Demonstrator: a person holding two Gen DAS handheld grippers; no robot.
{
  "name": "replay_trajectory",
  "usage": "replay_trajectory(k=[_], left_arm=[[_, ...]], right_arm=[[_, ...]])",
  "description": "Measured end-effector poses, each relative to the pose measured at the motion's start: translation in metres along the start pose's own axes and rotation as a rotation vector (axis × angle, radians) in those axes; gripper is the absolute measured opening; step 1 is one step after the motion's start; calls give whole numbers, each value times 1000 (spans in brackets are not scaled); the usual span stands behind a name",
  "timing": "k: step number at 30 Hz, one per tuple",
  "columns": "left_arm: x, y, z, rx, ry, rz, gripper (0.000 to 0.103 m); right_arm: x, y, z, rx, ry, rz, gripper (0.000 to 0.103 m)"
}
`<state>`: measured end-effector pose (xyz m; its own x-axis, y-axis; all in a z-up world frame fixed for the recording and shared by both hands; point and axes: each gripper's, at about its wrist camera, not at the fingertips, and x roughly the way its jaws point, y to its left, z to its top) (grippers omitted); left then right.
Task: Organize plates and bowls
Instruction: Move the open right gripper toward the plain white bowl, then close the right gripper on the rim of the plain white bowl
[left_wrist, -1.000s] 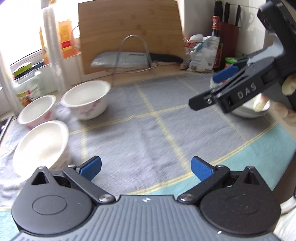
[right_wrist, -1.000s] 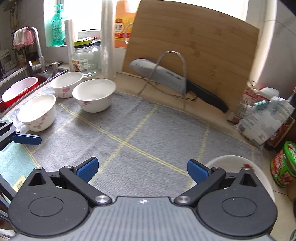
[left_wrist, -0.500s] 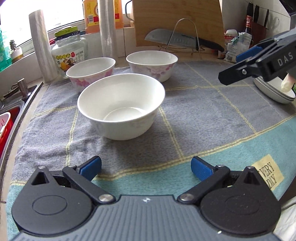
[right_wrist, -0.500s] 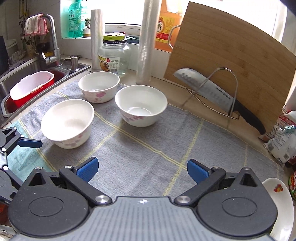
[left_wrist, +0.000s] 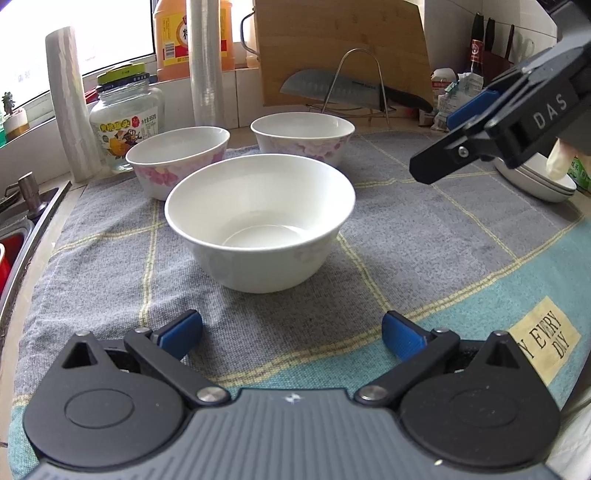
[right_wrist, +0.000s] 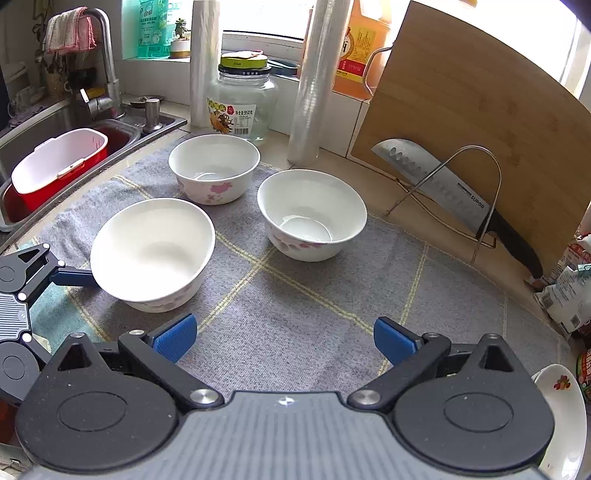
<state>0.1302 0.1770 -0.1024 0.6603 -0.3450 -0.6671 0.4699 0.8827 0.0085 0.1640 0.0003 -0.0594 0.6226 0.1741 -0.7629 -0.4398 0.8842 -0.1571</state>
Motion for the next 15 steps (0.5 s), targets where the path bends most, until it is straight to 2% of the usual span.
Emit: replay_trajectory(k=[7,15], left_arm=[[6,5,6,22,14,-28,103],[3,14,11,24,7,-57,102]], right_arm=[[9,15,9,-25,20,16,103],[20,29,23,-50,32,100,103]])
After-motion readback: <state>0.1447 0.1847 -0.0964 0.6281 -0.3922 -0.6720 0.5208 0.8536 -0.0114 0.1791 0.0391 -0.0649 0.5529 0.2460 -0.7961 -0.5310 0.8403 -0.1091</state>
